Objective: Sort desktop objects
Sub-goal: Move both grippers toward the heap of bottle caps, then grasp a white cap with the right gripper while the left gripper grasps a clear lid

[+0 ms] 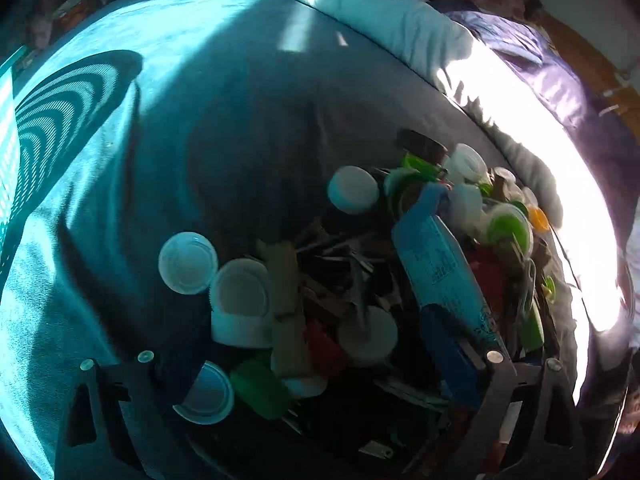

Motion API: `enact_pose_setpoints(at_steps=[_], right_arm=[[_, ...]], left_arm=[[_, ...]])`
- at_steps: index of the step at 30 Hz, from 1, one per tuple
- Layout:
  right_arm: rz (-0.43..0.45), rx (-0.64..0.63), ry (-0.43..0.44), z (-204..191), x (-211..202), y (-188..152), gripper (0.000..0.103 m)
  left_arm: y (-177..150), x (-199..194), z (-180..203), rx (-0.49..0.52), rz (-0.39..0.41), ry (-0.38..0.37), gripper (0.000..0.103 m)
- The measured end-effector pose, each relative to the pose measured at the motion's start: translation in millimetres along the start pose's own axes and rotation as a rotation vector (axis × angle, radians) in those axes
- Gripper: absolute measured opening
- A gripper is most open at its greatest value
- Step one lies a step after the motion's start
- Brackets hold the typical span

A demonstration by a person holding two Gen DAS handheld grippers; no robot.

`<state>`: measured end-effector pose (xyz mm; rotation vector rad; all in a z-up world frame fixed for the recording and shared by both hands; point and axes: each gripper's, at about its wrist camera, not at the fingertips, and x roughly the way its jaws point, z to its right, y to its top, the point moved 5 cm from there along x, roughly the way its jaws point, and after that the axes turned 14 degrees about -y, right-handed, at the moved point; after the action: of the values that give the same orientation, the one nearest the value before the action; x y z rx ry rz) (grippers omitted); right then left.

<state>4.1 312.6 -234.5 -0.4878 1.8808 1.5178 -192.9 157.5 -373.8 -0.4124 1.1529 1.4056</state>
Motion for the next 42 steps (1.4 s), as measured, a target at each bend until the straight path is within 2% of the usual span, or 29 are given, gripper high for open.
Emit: enact_pose_setpoints(at_steps=[2,6,7,9,11,15,16,19,21,24,27,28,30,31,33,38,42], right_arm=[[0.003,0.007,-0.005,7,1,0,0.103],[0.048,-0.011,-0.008,14,-4,-5,0.103],[0.037,-0.019,0.006,14,-2,-9,0.103],[0.021,-0.032,0.018,16,1,-22,0.103],[-0.013,-0.05,0.032,16,6,-38,0.102],[-0.047,-0.114,0.11,4,0,-67,0.093],[-0.057,-0.141,0.137,-3,-2,-75,0.092],[-0.103,-0.231,0.226,-27,-5,-96,0.077],[-0.152,-0.259,0.256,-39,-1,-109,0.065],[-0.201,-0.267,0.245,-49,12,-124,0.065],[-0.213,-0.266,0.248,-58,19,-127,0.063],[-0.226,-0.279,0.243,-61,24,-129,0.06],[-0.276,-0.316,0.206,-66,41,-135,0.035],[-0.292,-0.329,0.172,-66,47,-138,0.031],[-0.271,-0.32,0.177,-65,41,-134,0.031],[-0.204,-0.241,0.14,-30,13,-129,0.031],[-0.18,-0.095,0.101,13,2,-128,0.031]], left_arm=[[-5,-12,2,0.028,0.054,0.025,0.095],[-10,-42,-23,-0.028,0.15,0.087,0.095],[-2,-50,-25,-0.017,0.165,0.097,0.095],[-12,-63,-24,0.033,0.168,0.137,0.095],[-27,-86,-26,0.087,0.169,0.132,0.095],[-52,-99,-13,0.195,0.129,0.127,0.095],[-59,-99,-13,0.198,0.11,0.133,0.095],[-76,-97,-17,0.159,0.076,0.117,0.095],[-84,-99,-17,0.129,0.07,0.098,0.095],[-97,-101,-10,0.14,0.063,0.084,0.095],[-102,-96,-1,0.175,0.054,0.086,0.095],[-108,-97,2,0.173,0.048,0.075,0.095],[-109,-92,8,0.172,0.047,0.05,0.095],[-108,-90,12,0.178,0.049,0.049,0.095],[-109,-87,23,0.21,0.057,0.052,0.095],[-120,-67,62,0.392,0.046,0.052,0.095],[-134,-45,100,0.557,0.004,0.029,0.095]])
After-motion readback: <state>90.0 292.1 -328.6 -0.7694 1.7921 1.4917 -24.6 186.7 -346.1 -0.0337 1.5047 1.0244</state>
